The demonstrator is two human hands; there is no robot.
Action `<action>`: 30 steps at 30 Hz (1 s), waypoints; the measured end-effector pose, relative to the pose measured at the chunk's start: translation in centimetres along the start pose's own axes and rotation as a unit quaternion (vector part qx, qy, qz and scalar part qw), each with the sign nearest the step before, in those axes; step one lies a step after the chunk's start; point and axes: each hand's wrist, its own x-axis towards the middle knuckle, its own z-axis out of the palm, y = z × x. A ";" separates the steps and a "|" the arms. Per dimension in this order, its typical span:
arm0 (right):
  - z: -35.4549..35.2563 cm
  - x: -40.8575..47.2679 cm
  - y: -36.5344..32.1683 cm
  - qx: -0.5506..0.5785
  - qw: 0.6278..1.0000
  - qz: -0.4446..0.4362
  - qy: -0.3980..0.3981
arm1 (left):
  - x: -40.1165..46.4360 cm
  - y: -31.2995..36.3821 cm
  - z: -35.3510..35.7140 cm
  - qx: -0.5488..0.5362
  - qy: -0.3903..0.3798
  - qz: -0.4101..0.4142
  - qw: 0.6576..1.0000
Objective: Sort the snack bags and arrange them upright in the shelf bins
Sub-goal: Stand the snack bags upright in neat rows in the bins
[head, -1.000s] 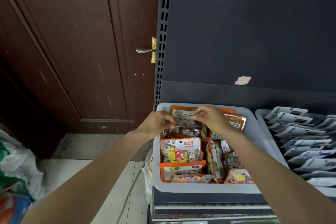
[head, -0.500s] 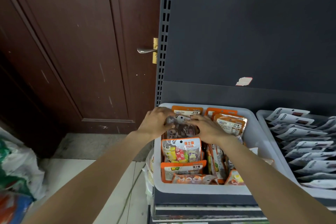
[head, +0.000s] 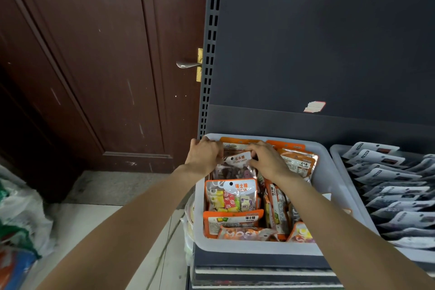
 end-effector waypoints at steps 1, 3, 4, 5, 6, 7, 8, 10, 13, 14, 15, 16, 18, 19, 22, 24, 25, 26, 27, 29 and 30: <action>0.1 0.0 0.2 0.009 1.000 0.002 0.011 | -0.1 0.0 -0.2 -0.039 -0.006 0.001 0.999; 0.2 -0.1 0.6 0.042 0.999 0.018 0.028 | -0.4 0.1 -0.5 -0.103 -0.016 0.010 0.995; 0.1 -0.1 0.8 0.065 0.997 0.026 0.038 | -0.6 0.1 -0.7 -0.132 -0.009 0.011 0.991; 0.1 -0.1 0.9 0.082 0.995 0.030 0.050 | -0.7 0.1 -0.9 -0.157 0.005 0.008 0.988; -0.1 0.0 1.0 0.087 0.994 0.029 0.062 | -0.8 0.0 -1.1 -0.174 0.028 0.001 0.984; -0.3 0.1 1.0 0.085 0.994 0.029 0.068 | -0.8 -0.3 -1.4 -0.182 0.057 -0.009 0.982; -0.5 0.3 0.9 0.081 0.994 0.028 0.067 | -0.8 -0.6 -1.8 -0.187 0.086 -0.020 0.978; -0.7 0.8 0.5 0.072 0.995 0.033 0.054 | -0.7 -1.3 -2.8 -0.203 0.139 -0.043 0.968; -0.6 1.7 0.0 0.031 0.997 0.038 0.060 | -0.5 -2.0 -4.0 -0.228 0.179 -0.065 0.955; -0.6 1.9 -0.2 0.016 0.997 0.038 0.066 | -0.5 -2.1 -4.2 -0.232 0.181 -0.069 0.953; -0.6 2.0 -0.3 0.001 0.997 0.038 0.073 | -0.6 -2.2 -4.3 -0.233 0.183 -0.069 0.953; -0.7 2.1 -0.5 -0.015 0.996 0.040 0.075 | -0.6 -2.3 -4.2 -0.232 0.183 -0.065 0.953; -0.6 1.9 -0.8 -0.038 0.996 0.047 0.072 | -0.6 -2.4 -4.0 -0.229 0.177 -0.058 0.955; -0.6 1.7 -1.0 -0.038 0.995 0.051 0.076 | -0.7 -2.3 -3.9 -0.229 0.173 -0.059 0.956; -1.2 0.9 -1.3 -0.022 0.989 0.081 0.122 | -0.7 -2.1 -4.1 -0.228 0.173 -0.073 0.955; -2.0 0.3 -1.3 -0.017 0.982 0.096 0.159 | -0.6 -1.8 -4.5 -0.236 0.183 -0.088 0.950; -2.4 0.0 -1.1 -0.010 0.980 0.101 0.170 | -0.5 -1.6 -4.7 -0.239 0.189 -0.095 0.948; -2.8 -0.2 -1.0 -0.001 0.978 0.108 0.177 | -0.4 -1.4 -5.0 -0.241 0.193 -0.104 0.945; -3.1 -0.3 -1.0 0.004 0.977 0.116 0.178 | -0.4 -1.2 -5.2 -0.242 0.194 -0.118 0.943; -3.3 -0.6 -1.0 -0.003 0.977 0.137 0.166 | -0.2 -0.9 -5.8 -0.235 0.191 -0.149 0.941; -3.2 -0.8 -1.1 -0.010 0.977 0.146 0.156 | -0.2 -0.7 -5.9 -0.227 0.188 -0.158 0.942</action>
